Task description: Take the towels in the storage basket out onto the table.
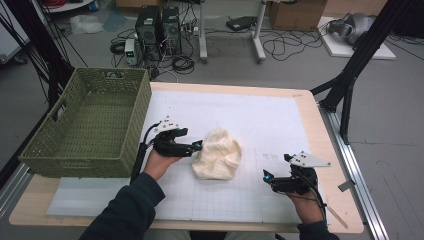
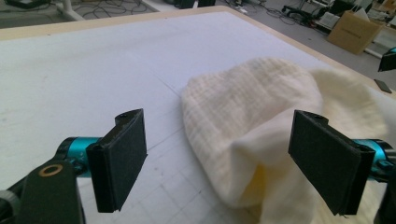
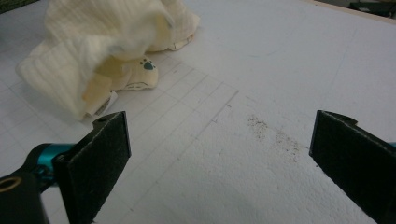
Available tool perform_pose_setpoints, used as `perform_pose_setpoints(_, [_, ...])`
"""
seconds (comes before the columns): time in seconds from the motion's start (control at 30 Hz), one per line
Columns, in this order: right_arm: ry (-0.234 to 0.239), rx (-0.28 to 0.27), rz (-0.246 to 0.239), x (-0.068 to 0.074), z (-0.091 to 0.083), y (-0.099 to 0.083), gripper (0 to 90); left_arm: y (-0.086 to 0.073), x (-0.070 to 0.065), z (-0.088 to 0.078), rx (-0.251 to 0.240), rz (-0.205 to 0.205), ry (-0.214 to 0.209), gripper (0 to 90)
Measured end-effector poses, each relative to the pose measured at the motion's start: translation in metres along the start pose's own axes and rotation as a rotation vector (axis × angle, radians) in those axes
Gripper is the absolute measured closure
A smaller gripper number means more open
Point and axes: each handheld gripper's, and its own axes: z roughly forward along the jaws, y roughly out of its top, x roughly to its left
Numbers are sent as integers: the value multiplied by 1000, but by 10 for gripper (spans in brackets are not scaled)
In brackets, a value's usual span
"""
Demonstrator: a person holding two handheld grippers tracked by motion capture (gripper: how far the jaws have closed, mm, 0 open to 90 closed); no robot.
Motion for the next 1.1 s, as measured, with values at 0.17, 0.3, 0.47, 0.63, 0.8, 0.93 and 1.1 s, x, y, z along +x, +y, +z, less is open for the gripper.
perform_pose_setpoints(0.17, [-4, 0, -4, 0, 2, 0, 44, -15, -1, -18, -9, 15, -1, 195])
perform_pose_setpoints(0.3, [-6, 6, 2, 0, 4, 0, 44, -20, -2, -27, -20, 36, -6, 194])
perform_pose_setpoints(0.47, [-12, 5, 1, 0, 5, 1, 44, -23, -3, -33, -50, 48, -14, 195])
perform_pose_setpoints(0.63, [-16, 2, 1, 0, 1, -2, 44, -22, -3, -37, -81, 49, -4, 201])
perform_pose_setpoints(0.8, [-32, -6, 20, -3, -3, -4, 44, -22, -1, -37, -91, 42, -4, 201])
perform_pose_setpoints(0.93, [-35, 0, 8, -2, -6, -6, 44, -22, -1, -37, -96, 42, -6, 202])
perform_pose_setpoints(1.1, [-44, -9, 23, -4, -8, -6, 44, -21, 1, -38, -103, 42, -3, 202])
